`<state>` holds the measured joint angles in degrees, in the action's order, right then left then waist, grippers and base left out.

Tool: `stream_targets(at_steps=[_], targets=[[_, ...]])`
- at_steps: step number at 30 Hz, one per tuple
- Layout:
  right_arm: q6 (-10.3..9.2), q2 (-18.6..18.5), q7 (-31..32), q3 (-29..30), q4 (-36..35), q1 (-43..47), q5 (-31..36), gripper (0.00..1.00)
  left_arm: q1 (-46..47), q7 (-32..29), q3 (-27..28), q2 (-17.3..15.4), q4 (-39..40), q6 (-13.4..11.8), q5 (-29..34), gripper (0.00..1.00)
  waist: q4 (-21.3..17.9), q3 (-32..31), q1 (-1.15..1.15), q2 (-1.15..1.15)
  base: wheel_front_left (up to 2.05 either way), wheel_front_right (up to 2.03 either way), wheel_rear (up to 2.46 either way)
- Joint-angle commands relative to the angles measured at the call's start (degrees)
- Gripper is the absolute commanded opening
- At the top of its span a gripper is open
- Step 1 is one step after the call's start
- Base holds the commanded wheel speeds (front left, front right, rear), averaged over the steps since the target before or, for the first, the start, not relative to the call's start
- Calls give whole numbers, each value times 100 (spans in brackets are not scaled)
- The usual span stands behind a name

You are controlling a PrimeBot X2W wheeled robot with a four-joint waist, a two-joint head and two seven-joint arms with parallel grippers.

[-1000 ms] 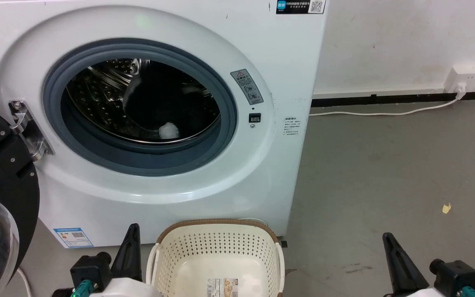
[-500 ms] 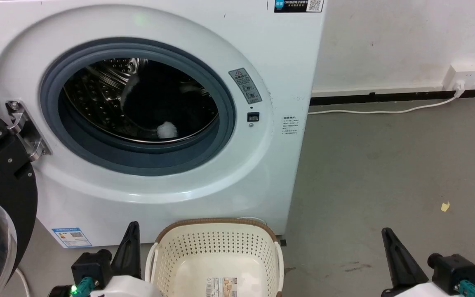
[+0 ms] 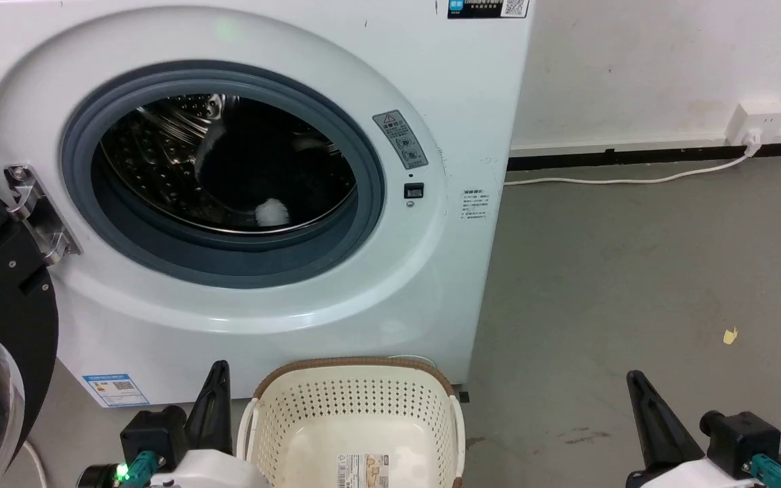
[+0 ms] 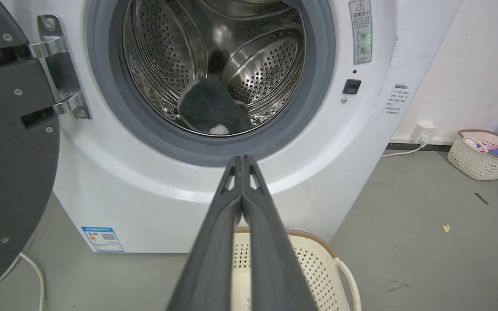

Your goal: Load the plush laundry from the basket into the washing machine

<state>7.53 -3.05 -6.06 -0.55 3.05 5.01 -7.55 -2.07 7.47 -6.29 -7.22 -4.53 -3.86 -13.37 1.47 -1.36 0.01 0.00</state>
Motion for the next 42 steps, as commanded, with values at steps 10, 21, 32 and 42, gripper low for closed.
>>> stream_targets(at_steps=[10, 21, 32, 42], targets=[[-2, 8, 104, 12, -72, -146, 129, 0, 90, -124, 109, 75, 88, 70, 222, 0, -19, 18, 0, 0, 0, 0, 0], [-2, 9, 187, 19, -110, -205, 232, 0, 109, -226, 194, 134, 148, 122, 405, 0, -40, 37, 0, 0, 0, 0, 0], [-3, 11, 269, 26, -148, -263, 335, 0, 129, -328, 280, 193, 208, 174, 588, 0, -61, 57, 0, 0, 0, 0, 0], [-3, 12, 343, 33, -183, -315, 428, 0, 146, -421, 357, 246, 262, 221, 754, 0, -80, 74, 0, 0, 0, 0, 0]])
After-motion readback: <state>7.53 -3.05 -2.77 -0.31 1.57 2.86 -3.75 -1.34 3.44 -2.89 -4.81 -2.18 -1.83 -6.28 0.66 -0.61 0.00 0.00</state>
